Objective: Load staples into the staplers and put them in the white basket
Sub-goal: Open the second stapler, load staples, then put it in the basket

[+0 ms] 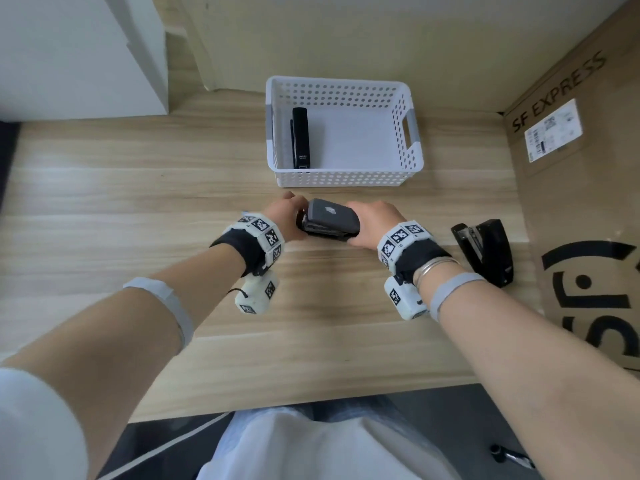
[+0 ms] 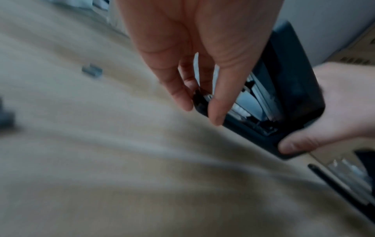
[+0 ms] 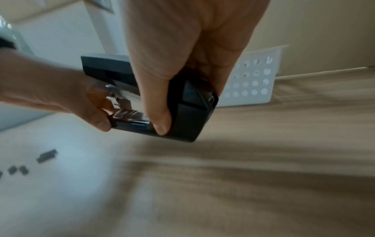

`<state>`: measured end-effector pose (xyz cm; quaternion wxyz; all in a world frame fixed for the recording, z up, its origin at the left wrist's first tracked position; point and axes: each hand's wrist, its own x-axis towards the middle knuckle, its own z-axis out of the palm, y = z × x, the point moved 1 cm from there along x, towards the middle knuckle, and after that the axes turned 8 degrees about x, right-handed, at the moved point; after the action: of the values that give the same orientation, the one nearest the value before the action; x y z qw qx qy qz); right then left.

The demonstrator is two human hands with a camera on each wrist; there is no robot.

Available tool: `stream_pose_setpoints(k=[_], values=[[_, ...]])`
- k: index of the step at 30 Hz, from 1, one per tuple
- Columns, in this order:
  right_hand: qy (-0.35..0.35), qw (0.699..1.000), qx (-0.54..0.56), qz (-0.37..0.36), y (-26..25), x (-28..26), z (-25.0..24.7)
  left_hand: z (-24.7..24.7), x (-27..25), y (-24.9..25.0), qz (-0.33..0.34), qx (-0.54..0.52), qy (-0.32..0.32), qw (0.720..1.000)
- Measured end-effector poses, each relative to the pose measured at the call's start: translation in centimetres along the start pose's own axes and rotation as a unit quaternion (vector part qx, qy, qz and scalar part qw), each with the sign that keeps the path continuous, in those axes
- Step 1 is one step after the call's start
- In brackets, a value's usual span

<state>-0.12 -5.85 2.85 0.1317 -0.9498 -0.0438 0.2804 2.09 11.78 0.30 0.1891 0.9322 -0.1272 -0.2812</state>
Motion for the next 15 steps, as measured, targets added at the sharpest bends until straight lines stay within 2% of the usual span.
stream_pose_setpoints(k=[5, 7, 11, 15], values=[[0.071, 0.995, 0.065, 0.009, 0.0, -0.4, -4.5, -6.7, 0.9, 1.1, 0.078, -0.025, 0.037, 0.996], [0.103, 0.991, 0.078, 0.019, -0.2, 0.0, -6.3, -8.5, 1.9, 1.4, 0.077, -0.056, 0.084, 0.992], [0.157, 0.978, 0.124, 0.062, -0.7, 2.5, -9.0, -10.3, 4.8, 0.7, -0.007, -0.055, 0.169, 0.984], [0.176, 0.962, 0.17, 0.122, -1.2, 6.4, -9.8, -10.7, 7.7, -1.1, -0.085, -0.013, 0.157, 0.984]])
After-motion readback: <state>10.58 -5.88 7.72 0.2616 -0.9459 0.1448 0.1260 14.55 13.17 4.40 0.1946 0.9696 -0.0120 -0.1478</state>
